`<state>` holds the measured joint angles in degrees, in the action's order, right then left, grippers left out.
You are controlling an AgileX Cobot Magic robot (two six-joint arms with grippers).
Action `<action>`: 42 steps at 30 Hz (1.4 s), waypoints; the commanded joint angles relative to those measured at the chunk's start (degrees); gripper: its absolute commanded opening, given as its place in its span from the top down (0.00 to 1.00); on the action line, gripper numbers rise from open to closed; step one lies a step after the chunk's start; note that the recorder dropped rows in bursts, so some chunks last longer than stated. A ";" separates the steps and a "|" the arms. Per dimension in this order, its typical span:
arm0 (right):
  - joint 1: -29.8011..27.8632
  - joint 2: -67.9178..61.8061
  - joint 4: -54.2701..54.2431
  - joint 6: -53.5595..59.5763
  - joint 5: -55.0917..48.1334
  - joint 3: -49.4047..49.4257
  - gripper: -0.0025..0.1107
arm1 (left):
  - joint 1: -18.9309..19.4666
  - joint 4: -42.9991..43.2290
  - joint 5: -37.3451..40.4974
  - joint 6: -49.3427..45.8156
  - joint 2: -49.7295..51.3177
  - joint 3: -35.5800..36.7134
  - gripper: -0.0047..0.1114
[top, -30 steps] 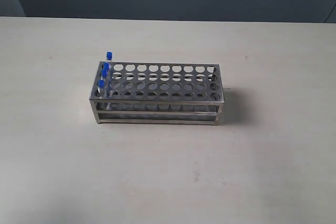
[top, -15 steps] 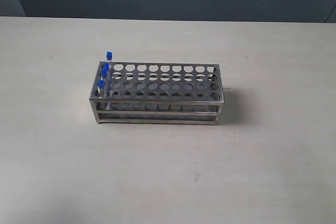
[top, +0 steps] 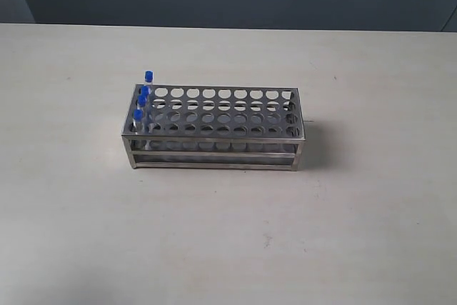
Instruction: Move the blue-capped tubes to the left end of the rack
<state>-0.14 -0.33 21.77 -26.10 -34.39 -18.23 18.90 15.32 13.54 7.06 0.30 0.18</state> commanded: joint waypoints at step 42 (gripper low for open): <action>-2.53 0.33 -11.07 15.00 13.47 18.23 0.98 | -0.15 0.13 -0.14 0.22 -0.30 -0.18 0.95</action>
<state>-2.42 -0.25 14.45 -19.17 -22.52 -0.24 18.90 15.32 13.54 7.06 0.30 0.18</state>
